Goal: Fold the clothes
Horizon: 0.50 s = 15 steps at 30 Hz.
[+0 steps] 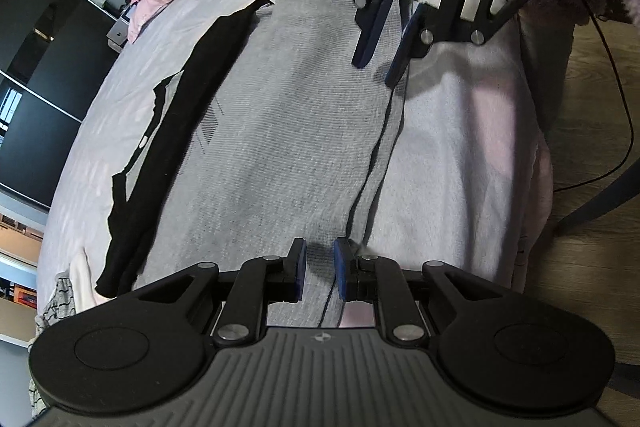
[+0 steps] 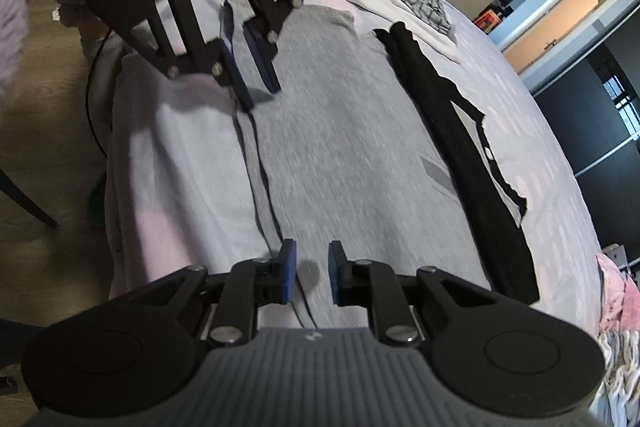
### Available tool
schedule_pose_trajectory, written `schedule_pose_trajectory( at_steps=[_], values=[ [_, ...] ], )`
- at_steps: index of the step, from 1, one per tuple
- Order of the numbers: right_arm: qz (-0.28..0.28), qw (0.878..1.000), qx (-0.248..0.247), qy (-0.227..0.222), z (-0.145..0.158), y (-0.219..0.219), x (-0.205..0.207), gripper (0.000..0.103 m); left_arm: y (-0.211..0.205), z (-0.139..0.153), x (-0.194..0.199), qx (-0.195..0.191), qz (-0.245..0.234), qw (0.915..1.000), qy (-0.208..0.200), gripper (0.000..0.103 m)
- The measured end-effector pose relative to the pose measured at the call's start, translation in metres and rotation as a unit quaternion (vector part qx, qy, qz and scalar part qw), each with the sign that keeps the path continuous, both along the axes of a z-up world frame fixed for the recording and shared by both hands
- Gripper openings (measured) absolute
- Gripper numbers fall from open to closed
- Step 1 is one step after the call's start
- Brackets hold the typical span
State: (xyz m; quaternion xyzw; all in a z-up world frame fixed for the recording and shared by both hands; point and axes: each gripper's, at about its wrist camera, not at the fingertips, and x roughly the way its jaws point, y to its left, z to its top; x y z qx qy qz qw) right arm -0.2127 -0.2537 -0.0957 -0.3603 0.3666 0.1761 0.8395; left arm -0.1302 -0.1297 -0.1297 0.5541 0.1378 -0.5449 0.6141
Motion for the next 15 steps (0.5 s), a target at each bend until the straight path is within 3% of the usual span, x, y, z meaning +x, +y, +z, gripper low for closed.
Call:
schedule_pose_trajectory(
  at_steps=[11,14,15],
  values=[
    [0.024,1.0,-0.006,0.013,-0.011,0.004,0.01,0.02,0.004,0.006,0.001,-0.003,0.004,0.9996,0.027,0.015],
    [0.029,0.999,-0.012,0.01,-0.011,0.005,0.007,0.02,0.006,0.009,0.0,-0.004,0.005,0.9994,0.034,0.026],
    [0.029,0.999,-0.011,0.01,-0.011,0.006,0.007,0.02,0.007,0.009,0.0,-0.005,0.007,0.9994,0.034,0.038]
  ],
)
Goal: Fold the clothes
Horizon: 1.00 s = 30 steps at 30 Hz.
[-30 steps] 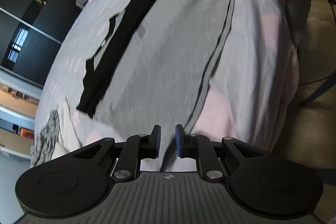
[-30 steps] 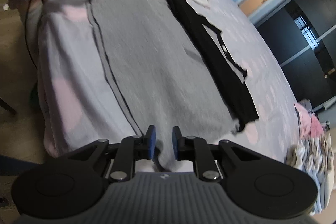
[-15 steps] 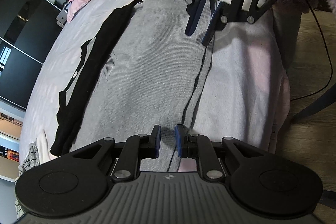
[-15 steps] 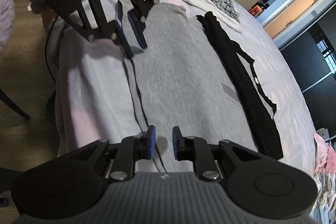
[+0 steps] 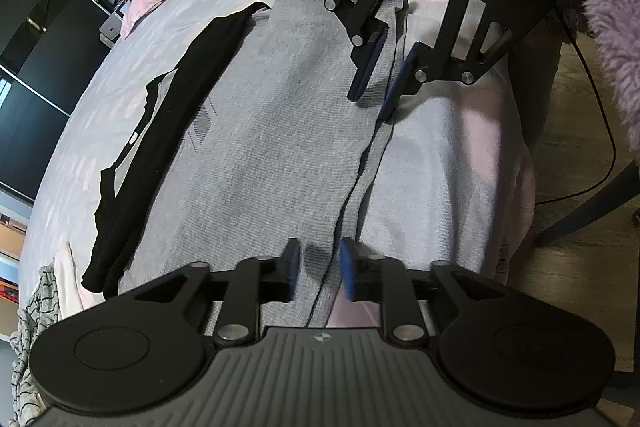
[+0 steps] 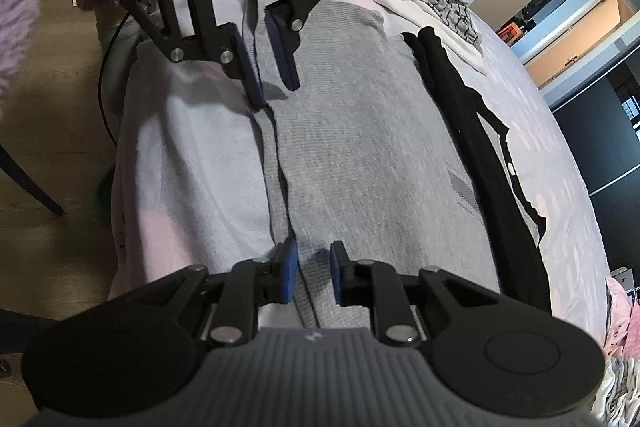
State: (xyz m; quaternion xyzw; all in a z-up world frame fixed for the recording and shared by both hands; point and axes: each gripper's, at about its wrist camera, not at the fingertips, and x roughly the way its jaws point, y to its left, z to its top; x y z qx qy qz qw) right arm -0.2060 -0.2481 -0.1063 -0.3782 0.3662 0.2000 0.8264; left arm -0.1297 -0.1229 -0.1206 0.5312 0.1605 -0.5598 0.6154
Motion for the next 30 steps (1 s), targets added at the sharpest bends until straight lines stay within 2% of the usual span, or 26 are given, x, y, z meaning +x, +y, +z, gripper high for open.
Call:
schedule_pose_trajectory(
  at_steps=[1,4,5,7,10,14,19,23,24,26,28,30],
  values=[
    [0.0,1.0,0.002,0.001,0.001,0.0,0.0,0.02,0.001,0.0,0.0,-0.001,0.002,1.0,0.0,0.045],
    [-0.004,1.0,-0.001,-0.001,-0.001,0.001,0.0,0.02,-0.002,-0.004,0.004,-0.001,0.02,0.9998,0.001,0.044],
    [-0.009,1.0,-0.003,-0.002,-0.002,0.001,0.001,0.02,-0.004,-0.003,0.005,-0.003,0.026,0.9996,0.007,0.043],
    [-0.014,1.0,-0.001,-0.002,-0.002,0.001,0.003,0.015,-0.006,0.003,0.009,-0.008,0.04,0.9987,0.03,0.033],
    [-0.019,1.0,0.003,-0.004,0.001,0.0,0.004,0.004,-0.004,0.01,0.009,-0.022,0.043,0.998,0.041,0.033],
    [-0.024,0.999,0.026,0.0,0.012,-0.004,0.0,0.003,-0.001,0.016,0.006,-0.035,0.047,0.9972,0.046,0.033],
    [-0.015,0.998,0.051,0.019,0.02,-0.003,-0.011,0.003,-0.003,0.013,0.001,-0.034,0.041,0.9984,0.02,0.034],
    [-0.025,0.999,0.031,0.018,0.01,0.0,-0.008,0.003,-0.007,0.005,-0.005,-0.027,0.028,0.9992,-0.009,0.034],
    [-0.03,0.999,0.029,0.017,0.01,-0.001,-0.006,0.003,-0.008,0.002,-0.005,-0.025,0.028,0.9992,-0.017,0.032],
    [-0.035,0.999,0.029,0.016,0.009,-0.002,-0.005,0.003,-0.01,-0.001,-0.006,-0.023,0.028,0.9991,-0.024,0.02],
    [-0.034,0.999,0.026,0.015,0.009,-0.001,-0.005,0.003,-0.009,0.0,-0.004,-0.023,0.031,0.9991,-0.016,0.004],
    [-0.032,0.999,0.02,0.012,0.008,0.0,-0.006,0.003,-0.006,0.003,-0.002,-0.02,0.038,0.9989,-0.017,0.0]
  ],
)
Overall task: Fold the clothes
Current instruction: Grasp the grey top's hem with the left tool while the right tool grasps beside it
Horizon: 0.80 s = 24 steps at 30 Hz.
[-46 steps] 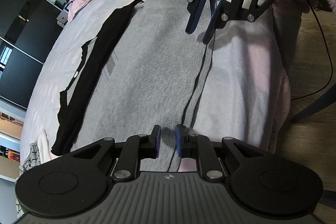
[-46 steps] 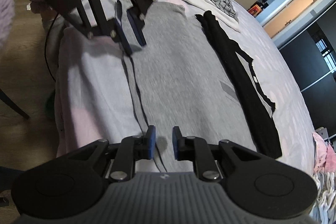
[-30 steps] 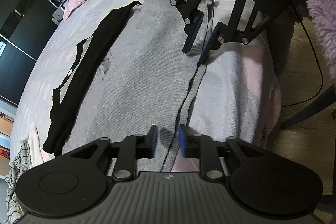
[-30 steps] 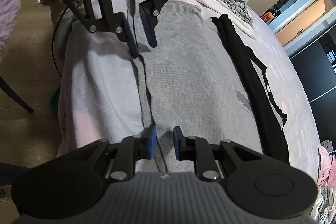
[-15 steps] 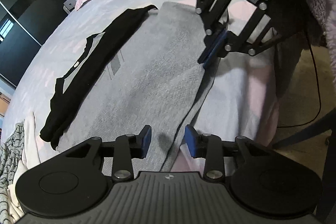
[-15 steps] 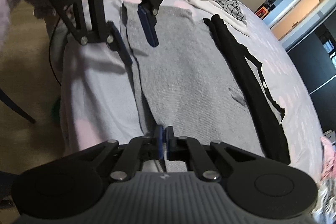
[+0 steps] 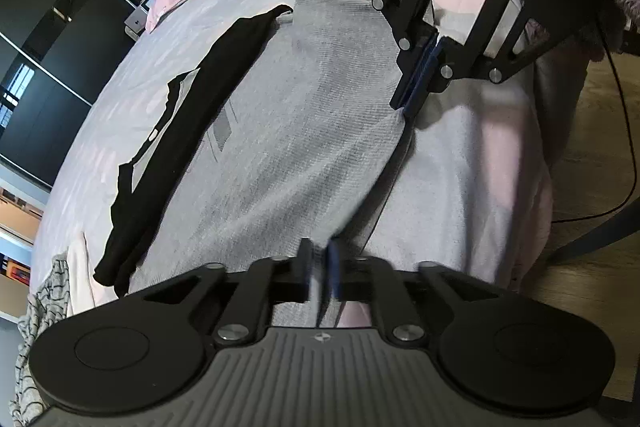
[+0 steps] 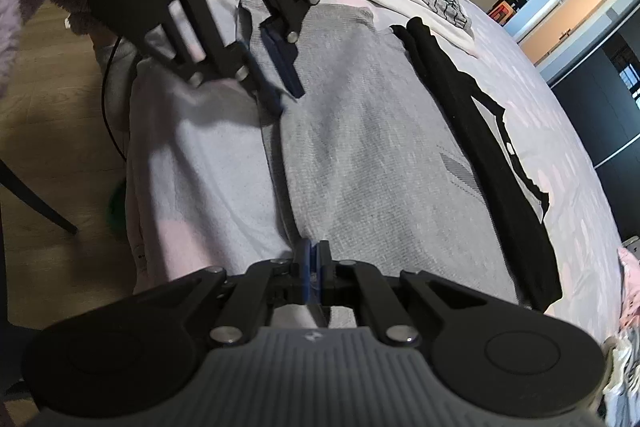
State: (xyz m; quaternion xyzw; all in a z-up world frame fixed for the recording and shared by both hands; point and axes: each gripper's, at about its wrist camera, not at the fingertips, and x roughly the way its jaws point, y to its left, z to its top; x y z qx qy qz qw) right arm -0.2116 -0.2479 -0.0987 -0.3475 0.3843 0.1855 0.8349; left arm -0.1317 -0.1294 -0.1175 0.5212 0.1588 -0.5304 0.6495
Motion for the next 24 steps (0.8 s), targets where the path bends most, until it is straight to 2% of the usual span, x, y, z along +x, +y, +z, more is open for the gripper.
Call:
schedule_pose_trajectory(
  at_steps=[5,11,12,13,15,17,20,24],
  values=[
    [-0.003,1.0,-0.002,-0.006,0.0,0.0,0.001,0.003,0.01,0.01,-0.001,0.023,-0.004,0.9994,0.024,0.0],
    [-0.001,1.0,-0.01,-0.002,-0.002,0.001,0.001,0.005,0.009,-0.004,-0.004,0.038,-0.006,0.9992,-0.013,0.002],
    [-0.002,1.0,-0.012,-0.004,-0.001,0.0,-0.001,0.013,0.012,-0.002,-0.003,0.037,-0.005,0.9992,-0.012,0.007],
    [-0.005,1.0,-0.013,-0.006,0.0,-0.002,-0.003,0.024,0.015,-0.001,-0.003,0.037,-0.005,0.9992,-0.012,0.017],
    [-0.01,1.0,-0.019,-0.013,0.003,-0.006,-0.009,0.03,0.024,0.0,-0.004,0.039,-0.006,0.9987,-0.031,0.028],
    [-0.015,0.999,-0.036,-0.017,0.004,-0.012,-0.015,0.03,0.032,-0.003,-0.004,0.055,-0.012,0.9967,-0.058,0.029],
    [-0.02,0.997,-0.072,-0.028,0.002,-0.02,-0.025,0.03,0.042,-0.009,-0.003,0.083,-0.012,0.9938,-0.072,0.03],
    [-0.018,0.991,-0.129,-0.035,-0.007,-0.03,-0.035,0.03,0.046,-0.013,-0.003,0.085,-0.008,0.9927,-0.085,0.041]
  ],
)
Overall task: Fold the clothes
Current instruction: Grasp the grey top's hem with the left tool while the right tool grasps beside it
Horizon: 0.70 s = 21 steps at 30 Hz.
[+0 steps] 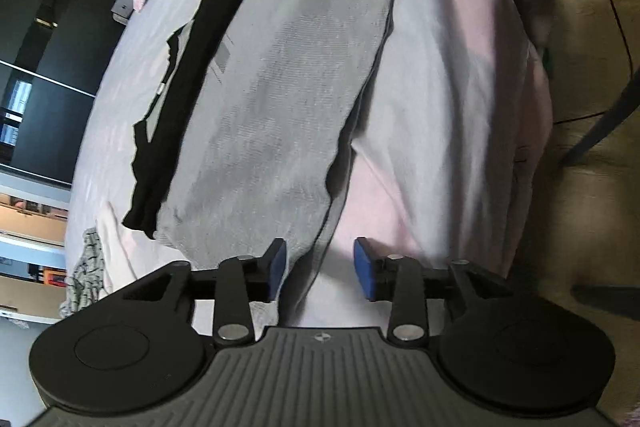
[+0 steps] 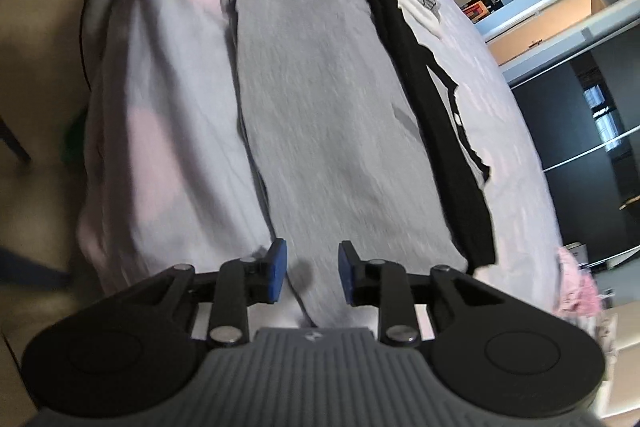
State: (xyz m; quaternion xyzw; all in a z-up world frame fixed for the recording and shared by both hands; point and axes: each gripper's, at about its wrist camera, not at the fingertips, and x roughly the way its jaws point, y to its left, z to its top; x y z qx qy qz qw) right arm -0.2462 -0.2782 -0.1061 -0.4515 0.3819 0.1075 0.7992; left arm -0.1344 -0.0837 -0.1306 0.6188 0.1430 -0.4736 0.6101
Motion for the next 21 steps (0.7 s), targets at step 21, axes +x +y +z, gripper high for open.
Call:
schedule_pose_trajectory(
  at_steps=[21],
  values=[
    [0.082,0.982,-0.172,-0.005,-0.052,0.002,-0.013,0.041,0.003,-0.039,0.001,0.026,-0.036,0.9901,-0.133,0.044]
  ],
)
